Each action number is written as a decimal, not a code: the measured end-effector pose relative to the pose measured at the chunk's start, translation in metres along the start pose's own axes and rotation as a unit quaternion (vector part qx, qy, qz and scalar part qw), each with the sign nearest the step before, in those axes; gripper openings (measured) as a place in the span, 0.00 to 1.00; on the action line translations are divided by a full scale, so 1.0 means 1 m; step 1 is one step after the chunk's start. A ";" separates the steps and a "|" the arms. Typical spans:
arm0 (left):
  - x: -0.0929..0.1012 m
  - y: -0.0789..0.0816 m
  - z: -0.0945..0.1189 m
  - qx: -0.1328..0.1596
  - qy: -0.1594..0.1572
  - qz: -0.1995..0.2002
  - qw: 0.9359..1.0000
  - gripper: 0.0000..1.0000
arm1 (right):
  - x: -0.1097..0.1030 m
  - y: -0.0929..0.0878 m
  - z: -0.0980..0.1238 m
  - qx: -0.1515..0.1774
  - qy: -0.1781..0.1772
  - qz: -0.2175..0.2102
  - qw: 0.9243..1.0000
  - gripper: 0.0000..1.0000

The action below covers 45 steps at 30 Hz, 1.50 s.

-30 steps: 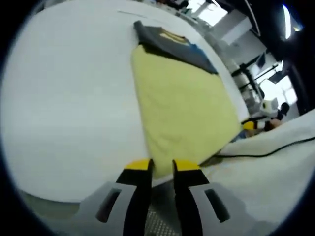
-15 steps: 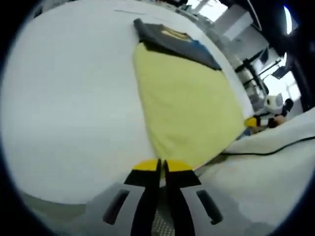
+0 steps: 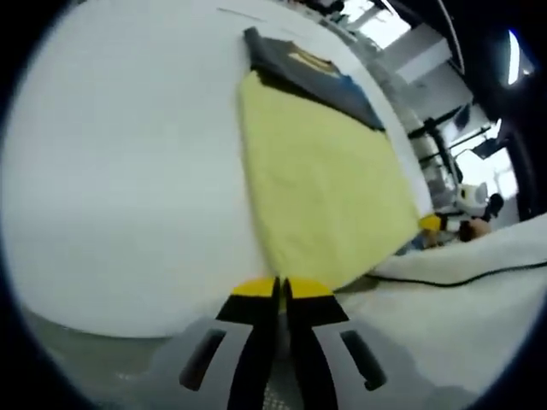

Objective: Fold the garment on the visible template until the final outline fits inside the template.

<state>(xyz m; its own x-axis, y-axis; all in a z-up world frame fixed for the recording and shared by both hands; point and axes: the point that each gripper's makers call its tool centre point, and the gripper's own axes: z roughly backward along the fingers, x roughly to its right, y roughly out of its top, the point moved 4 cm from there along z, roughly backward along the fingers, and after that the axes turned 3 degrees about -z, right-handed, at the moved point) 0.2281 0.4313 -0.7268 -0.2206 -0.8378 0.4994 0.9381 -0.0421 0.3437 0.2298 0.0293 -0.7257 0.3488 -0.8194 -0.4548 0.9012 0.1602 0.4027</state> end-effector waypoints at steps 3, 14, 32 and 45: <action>0.004 -0.002 0.003 0.000 -0.004 0.004 1.000 0.00 | 0.000 0.000 0.004 0.008 0.002 -0.005 1.000 0.03; 0.016 -0.009 0.008 -0.018 -0.014 -0.008 1.000 0.00 | -0.003 -0.007 0.015 0.016 0.002 -0.005 1.000 0.03; 0.029 -0.023 0.016 -0.046 -0.042 -0.015 0.998 0.00 | -0.005 -0.028 0.026 0.004 0.000 -0.008 1.000 0.03; 0.047 -0.021 0.029 -0.044 -0.073 0.002 0.996 0.00 | -0.009 -0.028 0.042 -0.003 0.002 0.011 1.000 0.03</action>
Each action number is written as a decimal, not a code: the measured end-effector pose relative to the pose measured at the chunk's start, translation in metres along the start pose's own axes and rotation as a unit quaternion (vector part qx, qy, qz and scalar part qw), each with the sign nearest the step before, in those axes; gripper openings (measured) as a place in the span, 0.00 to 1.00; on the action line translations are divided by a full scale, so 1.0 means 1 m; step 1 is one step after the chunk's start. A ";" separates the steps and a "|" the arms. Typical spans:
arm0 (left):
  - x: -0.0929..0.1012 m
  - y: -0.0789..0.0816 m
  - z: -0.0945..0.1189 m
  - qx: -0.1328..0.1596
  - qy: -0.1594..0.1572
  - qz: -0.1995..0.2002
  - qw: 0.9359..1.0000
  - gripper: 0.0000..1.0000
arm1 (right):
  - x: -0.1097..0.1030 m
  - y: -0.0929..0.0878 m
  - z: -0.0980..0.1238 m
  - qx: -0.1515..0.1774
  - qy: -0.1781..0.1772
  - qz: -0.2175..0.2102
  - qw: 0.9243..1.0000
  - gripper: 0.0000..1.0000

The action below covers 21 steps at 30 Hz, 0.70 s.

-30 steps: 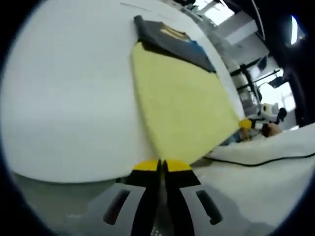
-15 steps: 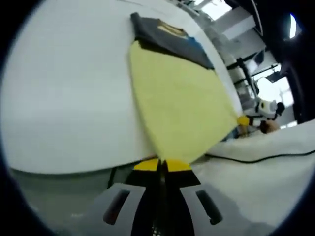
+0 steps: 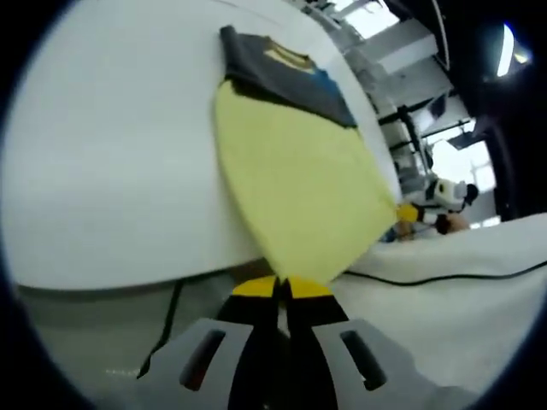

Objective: Fold the garment on the visible template until the final outline fits inside the template.

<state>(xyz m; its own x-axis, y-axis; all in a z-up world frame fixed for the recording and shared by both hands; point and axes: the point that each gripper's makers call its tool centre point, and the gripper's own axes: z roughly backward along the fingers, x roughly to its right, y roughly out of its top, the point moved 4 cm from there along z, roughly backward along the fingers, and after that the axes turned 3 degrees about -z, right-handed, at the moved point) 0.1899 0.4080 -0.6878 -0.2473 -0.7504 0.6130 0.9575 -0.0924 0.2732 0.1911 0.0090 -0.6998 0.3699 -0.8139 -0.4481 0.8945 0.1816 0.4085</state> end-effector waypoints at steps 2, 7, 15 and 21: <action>0.002 0.000 0.001 0.001 -0.002 0.002 1.000 0.00 | -0.001 -0.001 0.001 -0.001 0.002 -0.001 1.000 0.03; 0.009 0.000 0.004 0.005 -0.014 0.008 1.000 0.00 | -0.002 -0.002 0.005 -0.001 0.005 -0.005 1.000 0.03; 0.018 0.010 0.013 0.044 -0.052 0.033 0.997 0.00 | -0.004 0.004 0.015 0.010 0.016 -0.014 1.000 0.03; 0.021 0.023 0.020 0.073 -0.068 0.032 0.995 0.00 | -0.004 0.012 0.017 0.012 0.020 -0.009 1.000 0.03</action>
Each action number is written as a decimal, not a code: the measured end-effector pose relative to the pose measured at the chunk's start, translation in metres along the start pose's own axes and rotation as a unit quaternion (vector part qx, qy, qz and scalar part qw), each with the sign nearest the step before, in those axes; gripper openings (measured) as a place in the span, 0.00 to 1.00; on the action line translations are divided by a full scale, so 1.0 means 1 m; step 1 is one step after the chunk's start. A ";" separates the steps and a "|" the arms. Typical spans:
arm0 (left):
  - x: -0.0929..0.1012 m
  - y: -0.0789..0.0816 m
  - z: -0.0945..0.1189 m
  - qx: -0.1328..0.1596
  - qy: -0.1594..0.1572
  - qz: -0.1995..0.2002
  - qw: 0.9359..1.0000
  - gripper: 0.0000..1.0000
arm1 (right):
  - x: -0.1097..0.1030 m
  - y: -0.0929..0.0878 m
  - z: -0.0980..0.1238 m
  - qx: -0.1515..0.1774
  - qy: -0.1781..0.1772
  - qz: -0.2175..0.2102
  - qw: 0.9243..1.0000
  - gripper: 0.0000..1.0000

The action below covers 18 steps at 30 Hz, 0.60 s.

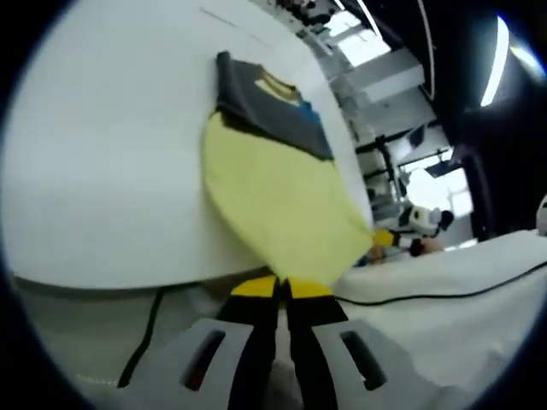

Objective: Fold the garment on the visible template until the final outline fits inside the template.

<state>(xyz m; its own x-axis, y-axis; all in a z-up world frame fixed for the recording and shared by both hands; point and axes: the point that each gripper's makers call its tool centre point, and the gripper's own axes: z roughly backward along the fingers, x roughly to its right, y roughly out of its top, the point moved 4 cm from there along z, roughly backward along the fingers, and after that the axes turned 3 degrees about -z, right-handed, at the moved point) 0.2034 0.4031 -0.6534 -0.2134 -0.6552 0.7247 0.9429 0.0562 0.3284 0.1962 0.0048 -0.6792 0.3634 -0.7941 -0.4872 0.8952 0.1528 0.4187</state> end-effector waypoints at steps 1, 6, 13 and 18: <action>0.001 0.003 0.000 0.006 -0.004 0.001 1.000 0.00 | 0.000 0.002 0.000 0.001 0.001 0.001 1.000 0.03; 0.008 0.023 0.003 0.050 -0.032 0.016 0.998 0.00 | 0.004 0.015 0.005 0.018 0.008 0.000 1.000 0.03; 0.014 0.049 0.007 0.102 -0.057 0.041 0.992 0.00 | 0.010 0.041 0.014 0.077 0.023 -0.030 0.996 0.03; 0.014 0.068 0.007 0.134 -0.065 0.055 0.987 0.00 | 0.012 0.061 0.019 0.122 0.038 -0.049 0.991 0.03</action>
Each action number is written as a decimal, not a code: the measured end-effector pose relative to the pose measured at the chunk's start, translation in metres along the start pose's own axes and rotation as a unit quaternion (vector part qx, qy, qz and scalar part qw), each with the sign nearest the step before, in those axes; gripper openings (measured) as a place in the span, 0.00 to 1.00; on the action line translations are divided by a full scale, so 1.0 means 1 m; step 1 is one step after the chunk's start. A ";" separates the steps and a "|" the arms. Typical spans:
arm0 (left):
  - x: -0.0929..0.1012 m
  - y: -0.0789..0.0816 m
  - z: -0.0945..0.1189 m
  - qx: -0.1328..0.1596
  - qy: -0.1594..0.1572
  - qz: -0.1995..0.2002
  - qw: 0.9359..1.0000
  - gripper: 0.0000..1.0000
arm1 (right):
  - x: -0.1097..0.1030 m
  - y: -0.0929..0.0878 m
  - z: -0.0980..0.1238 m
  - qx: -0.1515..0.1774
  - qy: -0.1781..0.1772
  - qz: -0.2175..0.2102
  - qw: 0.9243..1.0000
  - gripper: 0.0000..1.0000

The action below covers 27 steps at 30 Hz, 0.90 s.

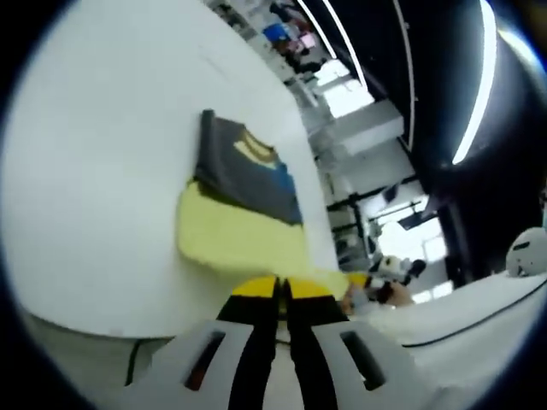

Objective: Fold the garment on the visible template until the final outline fits inside the template.

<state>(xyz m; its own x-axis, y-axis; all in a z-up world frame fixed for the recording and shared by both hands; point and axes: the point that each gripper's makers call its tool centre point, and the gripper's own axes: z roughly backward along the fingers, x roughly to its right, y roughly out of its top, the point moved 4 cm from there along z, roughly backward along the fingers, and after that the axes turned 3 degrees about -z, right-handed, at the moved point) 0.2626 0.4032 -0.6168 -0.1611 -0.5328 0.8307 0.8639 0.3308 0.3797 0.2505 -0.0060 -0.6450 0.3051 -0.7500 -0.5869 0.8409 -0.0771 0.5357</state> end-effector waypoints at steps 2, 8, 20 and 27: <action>0.001 0.005 -0.001 0.011 0.000 0.004 1.000 0.00 | 0.001 0.008 0.000 0.014 0.002 -0.004 1.000 0.03; 0.001 0.019 -0.006 0.040 0.004 0.012 0.999 0.00 | 0.009 0.033 -0.004 0.042 -0.002 -0.008 0.999 0.03; -0.002 0.044 -0.016 0.085 0.015 0.034 0.996 0.00 | 0.015 0.077 -0.022 0.068 0.012 -0.003 0.998 0.03; -0.004 0.058 -0.021 0.103 0.014 0.042 0.994 0.00 | 0.018 0.094 -0.030 0.072 0.020 0.000 0.997 0.03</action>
<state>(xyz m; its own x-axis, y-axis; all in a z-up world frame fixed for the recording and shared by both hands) 0.3236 0.4082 -0.6067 -0.0765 -0.5177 0.8522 0.7569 0.5262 0.3876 0.3486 -0.0069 -0.6229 0.3242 -0.7237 -0.6093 0.7695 -0.1729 0.6148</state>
